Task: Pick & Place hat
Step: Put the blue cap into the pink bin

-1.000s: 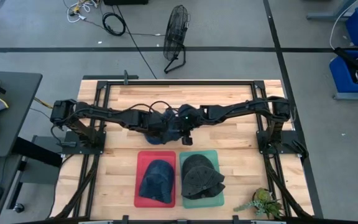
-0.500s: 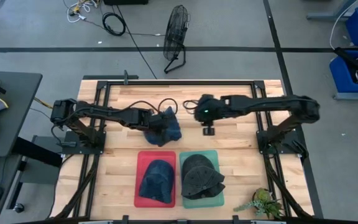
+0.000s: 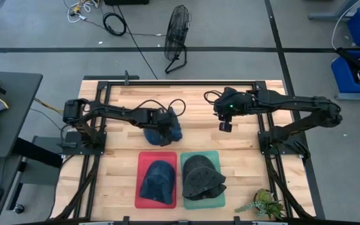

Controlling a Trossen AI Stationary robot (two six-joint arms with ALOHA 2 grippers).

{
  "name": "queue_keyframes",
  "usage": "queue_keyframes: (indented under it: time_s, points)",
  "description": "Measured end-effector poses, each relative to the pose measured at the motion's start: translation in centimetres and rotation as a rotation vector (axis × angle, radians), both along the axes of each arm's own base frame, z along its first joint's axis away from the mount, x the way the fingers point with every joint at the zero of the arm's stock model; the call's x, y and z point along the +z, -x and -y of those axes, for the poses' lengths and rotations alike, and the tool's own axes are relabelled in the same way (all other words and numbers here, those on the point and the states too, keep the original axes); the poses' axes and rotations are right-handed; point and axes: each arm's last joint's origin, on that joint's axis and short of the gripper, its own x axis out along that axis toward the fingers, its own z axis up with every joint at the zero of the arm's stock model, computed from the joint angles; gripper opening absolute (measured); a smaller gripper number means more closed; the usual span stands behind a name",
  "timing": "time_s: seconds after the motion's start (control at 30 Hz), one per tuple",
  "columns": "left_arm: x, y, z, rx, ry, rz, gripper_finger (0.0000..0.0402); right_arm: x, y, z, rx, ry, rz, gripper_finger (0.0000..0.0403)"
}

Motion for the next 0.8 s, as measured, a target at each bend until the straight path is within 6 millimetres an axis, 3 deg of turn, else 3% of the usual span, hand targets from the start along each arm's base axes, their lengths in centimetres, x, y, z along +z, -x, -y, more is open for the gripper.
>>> queue_keyframes:
  time_s: [0.23,0.4,0.47,0.57,0.8]
  points:
    - [-2.4,-0.6,-0.4,0.017,-0.012,-0.07,0.0158,-0.1,-0.1,0.0,-0.016,-0.013,-0.001,0.0138]
    - [-2.0,-0.6,0.3,-0.065,-0.025,-0.074,0.0043,-0.3,-0.2,0.0,-0.017,-0.015,-0.008,0.0138]
    - [-1.5,-0.6,0.6,-0.095,-0.031,-0.068,0.0015,-0.3,-0.3,0.0,-0.017,-0.015,-0.006,0.0138]
    - [-0.5,-0.5,1.0,-0.163,-0.058,-0.075,0.0008,-0.3,-0.2,0.0,-0.017,-0.015,-0.007,0.0138]
    - [5.1,-0.3,2.5,-0.254,-0.106,0.035,0.0005,-0.3,-0.2,0.0,-0.059,-0.044,0.0,0.0138]
